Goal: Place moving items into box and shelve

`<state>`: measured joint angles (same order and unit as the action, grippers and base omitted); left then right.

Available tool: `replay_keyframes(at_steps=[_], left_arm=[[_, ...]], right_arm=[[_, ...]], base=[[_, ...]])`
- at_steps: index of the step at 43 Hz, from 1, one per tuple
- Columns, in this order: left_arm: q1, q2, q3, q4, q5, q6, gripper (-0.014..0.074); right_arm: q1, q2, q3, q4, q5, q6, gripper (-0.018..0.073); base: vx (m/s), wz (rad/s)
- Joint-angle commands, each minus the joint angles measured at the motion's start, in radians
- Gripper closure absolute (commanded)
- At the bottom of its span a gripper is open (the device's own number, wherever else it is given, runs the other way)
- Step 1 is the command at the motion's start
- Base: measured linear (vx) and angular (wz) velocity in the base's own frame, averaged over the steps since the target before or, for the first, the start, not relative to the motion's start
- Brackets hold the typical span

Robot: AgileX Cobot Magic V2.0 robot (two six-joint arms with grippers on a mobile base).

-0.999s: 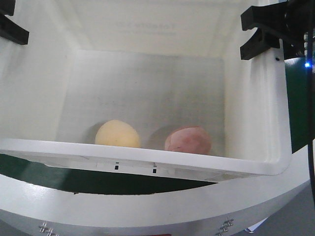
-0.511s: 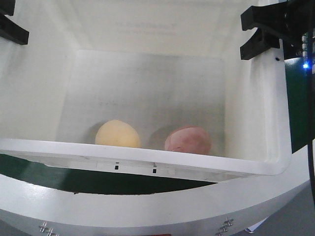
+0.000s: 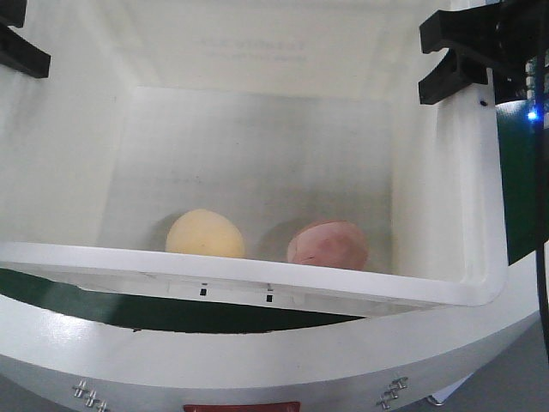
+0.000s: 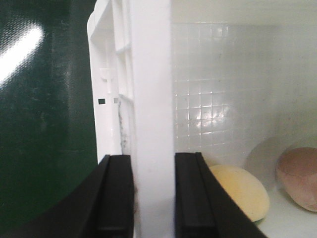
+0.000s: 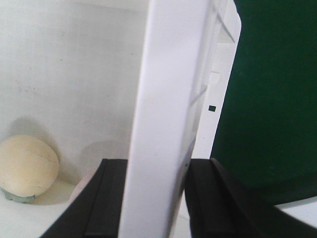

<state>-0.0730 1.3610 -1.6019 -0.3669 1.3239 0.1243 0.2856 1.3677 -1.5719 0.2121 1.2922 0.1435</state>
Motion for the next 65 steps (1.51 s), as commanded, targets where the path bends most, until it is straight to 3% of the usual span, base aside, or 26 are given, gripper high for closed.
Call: replay_keyframes(at_steps=[1,65], left_arm=[[-0.008,-0.043,-0.042,-0.15,-0.069,-0.001,0.0597],[-0.008,-0.043,-0.042,-0.15,-0.069,-0.001,0.0597]], right_arm=[[0.006,-0.047,-0.047,0.133,-0.109,-0.027,0.0559],[0.006,-0.047,-0.047,0.133,-0.101,-0.027,0.0559]], base=[[-0.04,0.01],[-0.08,0.03]])
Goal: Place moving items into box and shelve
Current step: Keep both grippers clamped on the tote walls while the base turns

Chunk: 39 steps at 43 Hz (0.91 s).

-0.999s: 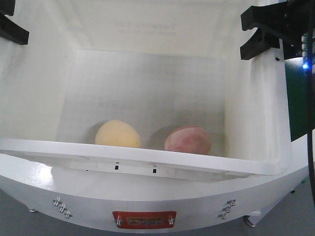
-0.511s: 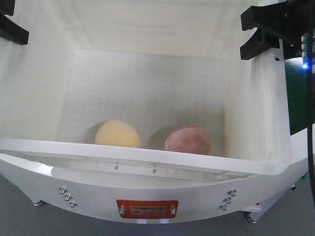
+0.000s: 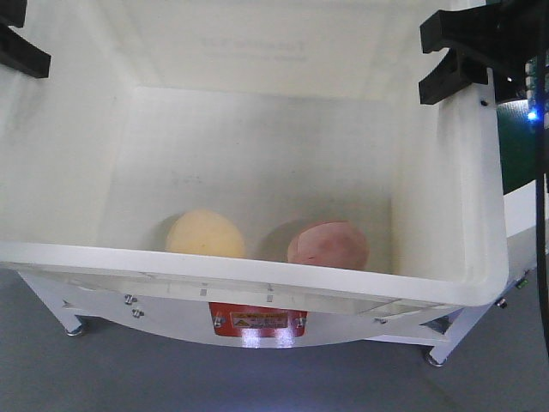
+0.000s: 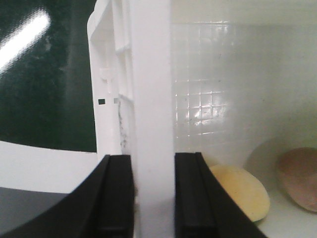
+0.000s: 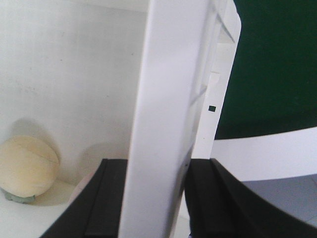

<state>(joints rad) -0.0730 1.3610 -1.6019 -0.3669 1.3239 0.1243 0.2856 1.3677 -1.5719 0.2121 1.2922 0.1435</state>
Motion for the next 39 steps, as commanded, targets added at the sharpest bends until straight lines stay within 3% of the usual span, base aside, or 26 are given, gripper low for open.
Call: replay_keyframes(at_steps=[1,39], left_arm=[[-0.008,-0.043,-0.042,-0.15,-0.069,-0.001,0.0597],[-0.008,-0.043,-0.042,-0.15,-0.069,-0.001,0.0597]], right_arm=[[0.006,-0.047,-0.047,0.133,-0.101,-0.027,0.0559],[0.006,-0.047,-0.047,0.133,-0.1,-0.027,0.0559]], base=[[-0.14,0.06],[-0.13,0.24]])
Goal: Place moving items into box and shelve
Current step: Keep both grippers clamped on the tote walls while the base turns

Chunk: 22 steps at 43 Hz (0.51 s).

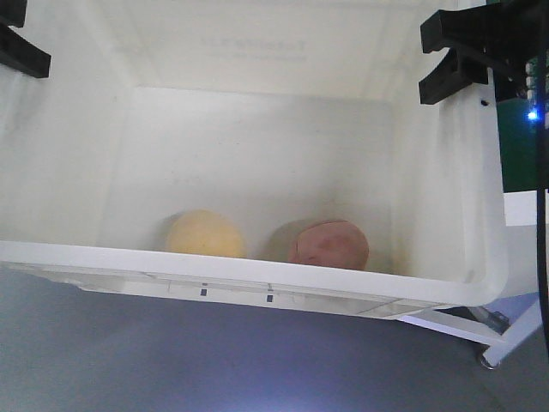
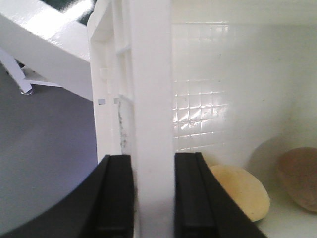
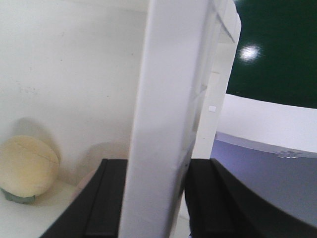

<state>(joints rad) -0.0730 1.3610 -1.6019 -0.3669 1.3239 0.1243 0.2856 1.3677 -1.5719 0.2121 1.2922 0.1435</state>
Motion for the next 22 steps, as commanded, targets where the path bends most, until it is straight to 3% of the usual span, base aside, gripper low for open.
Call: replay_keyframes(at_steps=[1,22], left_arm=[[-0.008,-0.043,-0.042,-0.15,-0.069,-0.001,0.0597],[-0.008,-0.043,-0.042,-0.15,-0.069,-0.001,0.0597]], right_arm=[[0.006,-0.047,-0.047,0.133,-0.1,-0.027,0.0559],[0.006,-0.047,-0.047,0.133,-0.1,-0.027,0.0559]], base=[[-0.13,0.37],[-0.13,0.42]])
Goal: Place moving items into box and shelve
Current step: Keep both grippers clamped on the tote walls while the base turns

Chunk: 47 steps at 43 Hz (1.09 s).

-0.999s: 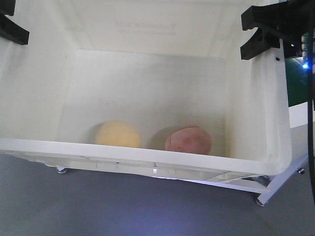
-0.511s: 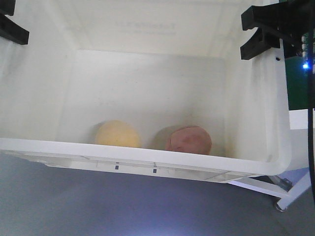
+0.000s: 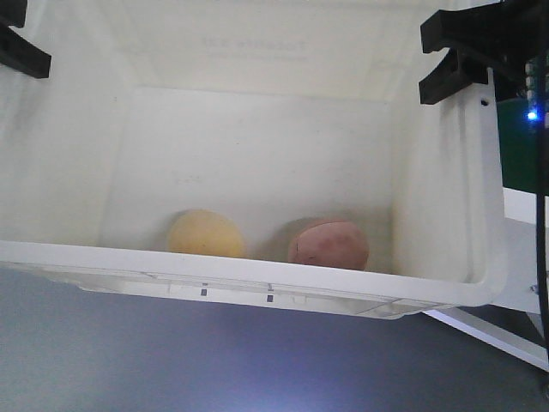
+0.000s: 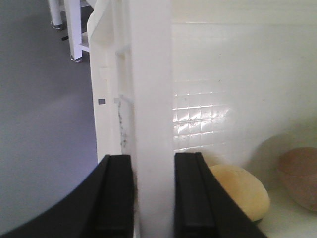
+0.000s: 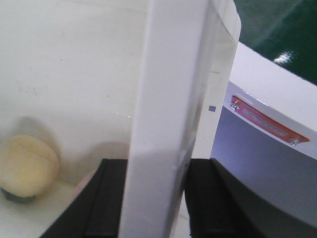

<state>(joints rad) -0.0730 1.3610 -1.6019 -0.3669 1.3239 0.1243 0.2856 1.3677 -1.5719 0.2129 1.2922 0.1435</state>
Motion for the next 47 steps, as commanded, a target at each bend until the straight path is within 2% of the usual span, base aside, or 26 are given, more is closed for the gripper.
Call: replay_keyframes(at_steps=[1,47], left_arm=[[-0.008,-0.043,-0.042,-0.15,-0.069,-0.001,0.0597],[-0.008,-0.043,-0.042,-0.15,-0.069,-0.001,0.0597]], right_arm=[[0.006,-0.047,-0.047,0.132,-0.1,-0.027,0.0559],[0.006,-0.047,-0.047,0.131,-0.1,-0.027,0.0559]], base=[[-0.12,0.45],[-0.1,0.49]])
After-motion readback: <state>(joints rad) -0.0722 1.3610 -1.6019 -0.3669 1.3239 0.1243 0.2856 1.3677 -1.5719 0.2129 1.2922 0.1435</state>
